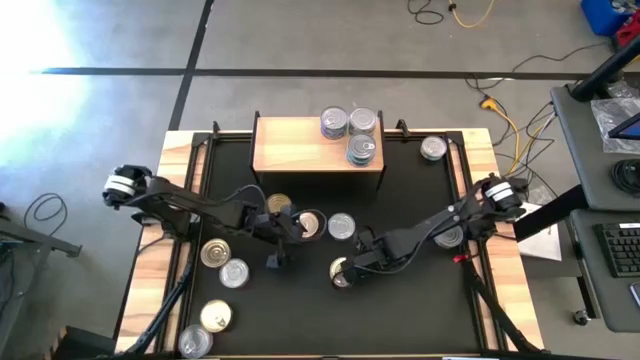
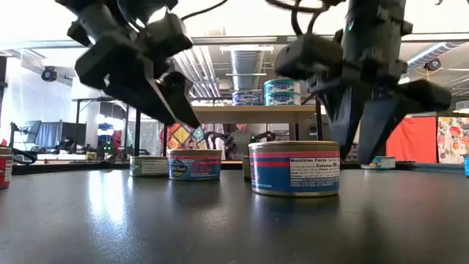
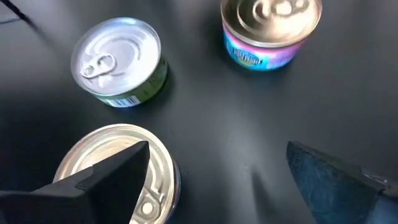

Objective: Stack canned seafood by type on shelf
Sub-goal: Put the center pink tuna can on the shelf

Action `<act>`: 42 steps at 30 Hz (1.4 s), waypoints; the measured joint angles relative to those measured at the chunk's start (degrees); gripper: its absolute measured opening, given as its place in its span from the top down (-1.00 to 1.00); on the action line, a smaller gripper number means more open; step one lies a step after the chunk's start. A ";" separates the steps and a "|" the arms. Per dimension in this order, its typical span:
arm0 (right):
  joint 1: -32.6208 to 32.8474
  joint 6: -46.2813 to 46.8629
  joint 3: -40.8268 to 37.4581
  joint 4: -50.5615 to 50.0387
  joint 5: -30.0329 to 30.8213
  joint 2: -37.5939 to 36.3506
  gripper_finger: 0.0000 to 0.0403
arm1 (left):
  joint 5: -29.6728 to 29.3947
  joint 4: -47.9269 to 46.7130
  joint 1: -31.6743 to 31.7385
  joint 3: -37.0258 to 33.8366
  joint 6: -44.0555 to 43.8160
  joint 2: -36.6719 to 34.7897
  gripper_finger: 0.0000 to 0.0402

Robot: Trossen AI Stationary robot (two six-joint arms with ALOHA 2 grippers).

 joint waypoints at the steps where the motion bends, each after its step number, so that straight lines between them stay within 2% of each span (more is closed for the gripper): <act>1: -0.28 0.86 -0.01 0.39 -0.37 0.45 0.39 | 0.01 0.10 0.00 0.27 0.55 1.02 -0.80; 5: -1.61 0.10 0.26 1.89 -0.54 1.43 0.42 | 0.22 1.27 -0.37 1.61 2.31 5.05 -0.80; 10: -4.20 -6.69 0.27 13.09 -0.41 1.51 0.40 | 8.61 -4.69 -0.38 5.52 2.70 9.23 -0.80; 15: -5.97 -13.18 0.96 25.52 6.33 1.45 0.35 | 10.55 -6.59 -1.32 5.86 3.43 7.99 -0.80; 17: -5.94 -13.57 2.18 24.01 7.13 1.40 0.33 | 10.57 -7.25 -1.51 5.31 3.45 6.91 -0.80; 22: -2.03 -9.49 5.66 12.82 6.68 1.44 0.35 | 10.14 -7.23 -2.44 2.27 3.45 4.95 -0.80; 27: 3.06 -2.15 6.66 16.09 6.32 4.01 0.34 | 9.59 -2.98 -3.40 -1.00 2.62 5.50 -0.80; 32: 6.54 4.05 11.07 18.15 6.38 11.56 0.34 | 8.87 0.30 -3.37 -0.76 -0.59 6.56 -0.80; 35: 6.70 4.22 15.46 17.98 6.62 16.13 0.35 | 9.57 1.34 -3.83 0.16 -1.76 6.63 -0.80; 39: 5.59 2.20 20.75 17.61 8.46 19.87 0.37 | 15.52 1.79 -4.50 1.37 -4.03 6.63 -0.80; 42: 4.86 1.28 23.21 14.50 9.99 20.77 0.35 | 15.45 1.69 -5.84 1.52 -4.85 6.63 -0.80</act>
